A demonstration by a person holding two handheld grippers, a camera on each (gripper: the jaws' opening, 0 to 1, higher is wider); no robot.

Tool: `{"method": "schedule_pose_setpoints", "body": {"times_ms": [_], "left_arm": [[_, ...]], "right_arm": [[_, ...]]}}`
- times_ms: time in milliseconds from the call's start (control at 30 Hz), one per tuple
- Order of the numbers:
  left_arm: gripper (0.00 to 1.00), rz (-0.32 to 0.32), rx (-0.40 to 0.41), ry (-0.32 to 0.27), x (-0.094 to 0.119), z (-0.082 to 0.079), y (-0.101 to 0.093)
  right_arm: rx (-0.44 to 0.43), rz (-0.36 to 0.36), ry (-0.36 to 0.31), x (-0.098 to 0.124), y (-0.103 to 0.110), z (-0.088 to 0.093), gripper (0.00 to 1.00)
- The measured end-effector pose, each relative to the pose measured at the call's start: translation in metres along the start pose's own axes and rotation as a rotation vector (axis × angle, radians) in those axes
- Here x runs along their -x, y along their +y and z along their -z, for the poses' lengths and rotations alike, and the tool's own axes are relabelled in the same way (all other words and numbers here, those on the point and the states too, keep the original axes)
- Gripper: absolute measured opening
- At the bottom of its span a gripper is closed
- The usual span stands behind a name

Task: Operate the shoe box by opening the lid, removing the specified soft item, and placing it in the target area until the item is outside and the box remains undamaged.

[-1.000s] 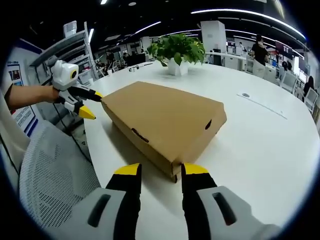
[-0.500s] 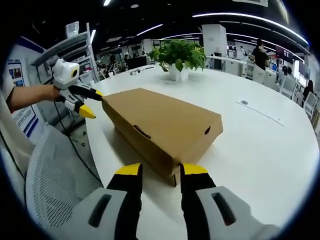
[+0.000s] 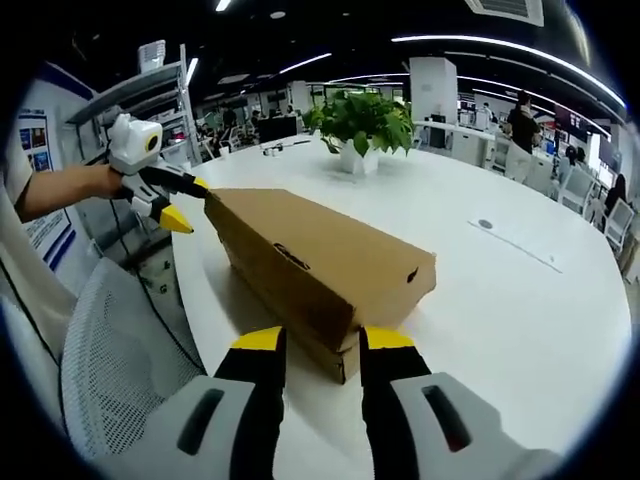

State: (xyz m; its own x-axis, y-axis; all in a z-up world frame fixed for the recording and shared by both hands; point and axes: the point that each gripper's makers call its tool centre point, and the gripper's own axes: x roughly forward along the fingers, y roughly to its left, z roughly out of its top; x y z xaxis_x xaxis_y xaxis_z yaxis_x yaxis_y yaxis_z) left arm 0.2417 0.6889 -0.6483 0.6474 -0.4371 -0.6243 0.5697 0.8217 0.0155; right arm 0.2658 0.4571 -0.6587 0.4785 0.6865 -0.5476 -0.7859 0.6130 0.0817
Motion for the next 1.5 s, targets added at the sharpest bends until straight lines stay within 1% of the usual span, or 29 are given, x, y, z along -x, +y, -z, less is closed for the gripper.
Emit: {"method": "schedule_pose_setpoints", "body": {"times_ms": [167, 633, 833, 1167, 1500], "left_arm": [[0.56, -0.005, -0.003, -0.017, 0.003, -0.009, 0.003], [0.57, -0.018, -0.015, -0.051, 0.008, -0.027, 0.009], [0.58, -0.021, -0.014, -0.076, 0.010, -0.040, 0.015], [0.58, -0.031, -0.030, -0.093, 0.009, -0.056, 0.024], [0.57, -0.043, -0.041, -0.116, 0.007, -0.072, 0.032]], "right_arm": [[0.008, 0.007, -0.014, 0.003, -0.002, -0.009, 0.25], [0.029, 0.024, -0.045, 0.010, -0.007, -0.031, 0.26], [0.043, 0.034, -0.068, 0.011, -0.011, -0.042, 0.26], [0.064, 0.046, -0.097, 0.014, -0.017, -0.059, 0.28], [0.094, 0.059, -0.113, 0.013, -0.024, -0.075, 0.29]]}}
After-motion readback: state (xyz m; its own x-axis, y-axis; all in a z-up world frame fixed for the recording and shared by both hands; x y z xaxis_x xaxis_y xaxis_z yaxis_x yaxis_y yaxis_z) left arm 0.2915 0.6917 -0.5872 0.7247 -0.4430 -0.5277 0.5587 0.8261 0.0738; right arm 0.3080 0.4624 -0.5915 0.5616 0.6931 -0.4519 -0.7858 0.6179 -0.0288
